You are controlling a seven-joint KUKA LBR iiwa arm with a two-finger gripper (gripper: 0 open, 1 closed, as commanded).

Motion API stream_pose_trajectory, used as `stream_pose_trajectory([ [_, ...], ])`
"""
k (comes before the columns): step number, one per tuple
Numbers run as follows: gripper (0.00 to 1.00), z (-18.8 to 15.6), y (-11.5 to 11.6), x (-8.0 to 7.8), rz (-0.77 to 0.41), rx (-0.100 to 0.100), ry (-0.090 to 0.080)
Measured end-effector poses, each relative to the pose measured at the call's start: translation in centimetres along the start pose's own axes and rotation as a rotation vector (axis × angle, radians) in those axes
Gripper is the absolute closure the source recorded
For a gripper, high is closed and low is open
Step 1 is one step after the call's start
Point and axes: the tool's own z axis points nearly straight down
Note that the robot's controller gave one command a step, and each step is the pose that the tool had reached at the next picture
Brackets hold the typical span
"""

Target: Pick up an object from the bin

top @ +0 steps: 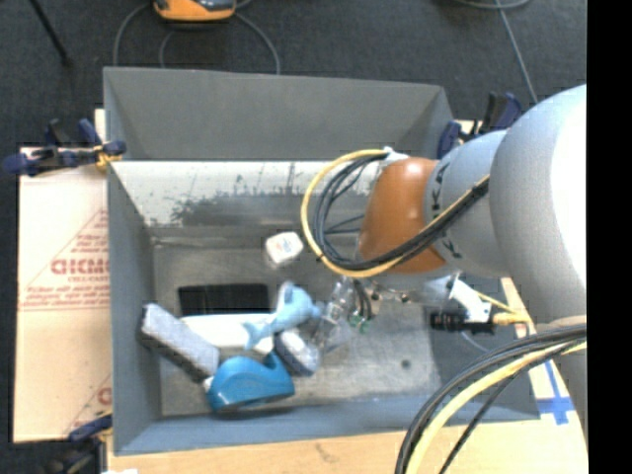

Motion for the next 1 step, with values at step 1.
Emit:
stream_pose_trajectory([
  [1, 1.0, -0.12, -0.02, 0.01, -0.001, 0.0, 0.0],
])
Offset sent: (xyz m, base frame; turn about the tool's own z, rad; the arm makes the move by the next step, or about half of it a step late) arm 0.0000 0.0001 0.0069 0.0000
